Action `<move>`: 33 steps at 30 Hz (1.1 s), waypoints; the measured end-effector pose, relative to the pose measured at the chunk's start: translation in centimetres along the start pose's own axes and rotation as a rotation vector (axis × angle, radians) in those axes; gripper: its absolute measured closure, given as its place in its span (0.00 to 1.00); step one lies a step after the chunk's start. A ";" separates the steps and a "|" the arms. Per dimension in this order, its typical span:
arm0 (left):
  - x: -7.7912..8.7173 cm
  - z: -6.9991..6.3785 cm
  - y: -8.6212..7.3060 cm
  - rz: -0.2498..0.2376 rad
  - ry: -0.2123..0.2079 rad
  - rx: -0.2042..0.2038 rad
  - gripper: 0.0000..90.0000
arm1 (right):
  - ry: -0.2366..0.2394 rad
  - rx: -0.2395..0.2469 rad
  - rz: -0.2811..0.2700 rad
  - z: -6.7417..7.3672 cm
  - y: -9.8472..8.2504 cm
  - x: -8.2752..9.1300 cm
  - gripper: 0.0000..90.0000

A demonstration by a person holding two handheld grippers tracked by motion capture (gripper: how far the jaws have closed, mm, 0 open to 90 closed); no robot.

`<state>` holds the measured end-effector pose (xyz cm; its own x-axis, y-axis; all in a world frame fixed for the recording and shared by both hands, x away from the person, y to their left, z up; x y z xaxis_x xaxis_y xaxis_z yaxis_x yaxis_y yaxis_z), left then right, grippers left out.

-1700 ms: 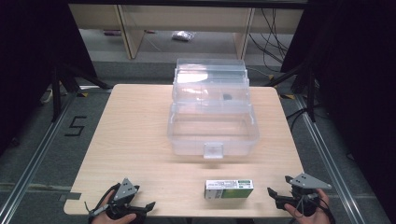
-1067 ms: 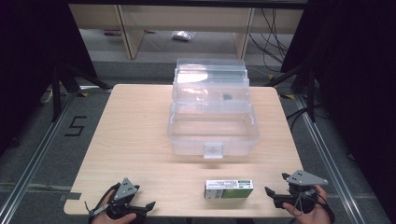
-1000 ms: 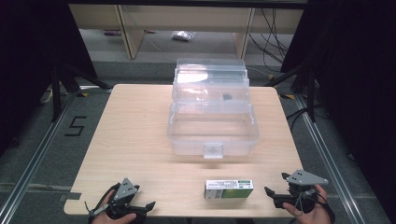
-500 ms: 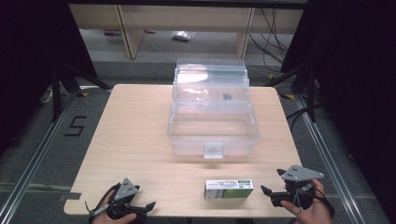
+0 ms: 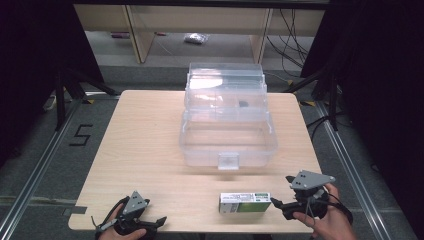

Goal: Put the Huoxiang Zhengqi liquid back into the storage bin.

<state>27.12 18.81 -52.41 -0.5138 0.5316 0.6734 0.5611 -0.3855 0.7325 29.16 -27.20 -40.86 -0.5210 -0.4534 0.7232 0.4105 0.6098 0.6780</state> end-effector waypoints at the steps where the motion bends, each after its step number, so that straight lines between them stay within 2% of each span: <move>1: 0.0 0.0 0.0 0.002 -0.005 -0.005 0.17 | 0.005 0.012 0.003 0.3 0.5 0.0 0.21; 4: 0.0 0.0 0.0 0.004 -0.001 0.003 0.17 | 0.028 0.024 0.016 0.8 1.2 -0.1 0.21; 5: 0.0 0.1 0.0 0.001 0.001 0.000 0.17 | 0.058 0.053 0.020 1.2 1.9 -0.5 0.21; 6: 0.0 0.0 0.0 -0.005 0.001 0.002 0.17 | 0.058 0.053 0.020 1.2 1.9 -0.5 0.21; 7: 0.0 0.0 0.0 -0.002 0.000 -0.005 0.17 | 0.087 0.068 0.018 1.7 2.5 -0.9 0.21; 8: 0.0 0.0 0.0 0.001 0.000 -0.004 0.17 | 0.087 0.068 0.018 1.7 2.5 -0.9 0.21; 10: 0.1 0.0 0.0 0.003 -0.001 0.002 0.17 | 0.109 0.097 0.030 2.3 3.1 -1.3 0.22; 11: 0.0 0.0 0.0 -0.002 0.000 0.000 0.17 | 0.132 0.126 0.040 2.7 3.7 -1.7 0.22; 12: 0.0 0.1 0.0 -0.002 -0.001 -0.003 0.17 | 0.132 0.126 0.040 2.7 3.7 -1.7 0.22; 13: 0.0 0.0 0.0 -0.002 -0.002 -0.004 0.17 | 0.139 0.154 0.063 3.0 4.3 -2.0 0.22; 17: 0.1 0.1 0.1 0.001 -0.002 -0.003 0.17 | 0.153 0.176 0.096 3.5 4.9 -2.5 0.22; 19: 0.0 0.0 0.0 -0.001 -0.001 -0.004 0.17 | 0.145 0.184 0.115 3.7 5.2 -2.8 0.22; 20: 0.1 0.0 0.0 0.001 -0.001 -0.005 0.17 | 0.157 0.194 0.128 3.8 5.4 -3.0 0.22; 24: 0.0 -0.1 0.0 -0.012 -0.010 0.012 0.17 | 0.167 0.225 0.158 4.1 5.6 -3.6 0.22; 25: 0.0 -0.1 0.0 -0.005 -0.008 0.006 0.17 | 0.170 0.220 0.185 4.5 5.7 -3.8 0.22; 26: 0.0 -0.1 0.0 -0.005 -0.008 0.006 0.17 | 0.170 0.220 0.185 4.5 5.7 -3.8 0.22; 27: 0.0 0.0 0.0 -0.003 0.001 0.002 0.17 | 0.175 0.241 0.184 4.5 5.8 -4.1 0.22; 29: 0.1 -0.1 0.1 -0.010 -0.010 0.005 0.17 | 0.181 0.259 0.198 4.6 6.0 -4.5 0.22; 30: 0.1 -0.1 0.0 -0.011 -0.010 0.003 0.17 | 0.186 0.253 0.212 4.7 6.0 -4.6 0.22; 31: 0.2 0.0 0.0 0.002 -0.010 -0.007 0.17 | 0.194 0.268 0.215 4.7 6.1 -4.8 0.22; 32: 0.1 -0.1 0.0 -0.010 -0.010 0.014 0.17 | 0.196 0.277 0.221 4.8 6.2 -5.0 0.23; 33: 0.2 0.1 0.0 0.005 -0.007 -0.014 0.17 | 0.192 0.287 0.231 4.9 6.4 -5.3 0.23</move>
<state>27.09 18.99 -52.22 -0.5065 0.5348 0.6763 0.5542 -0.3989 0.7306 30.80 -17.73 -41.00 -0.2795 -0.3794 0.8820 0.2606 0.8542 0.4500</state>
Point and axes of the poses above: each handheld gripper's, and its own axes: x roughly backward along the jaws, y roughly out of its top, z roughly to its left, the point moved 1 cm from there along -x, roughly forward along the jaws
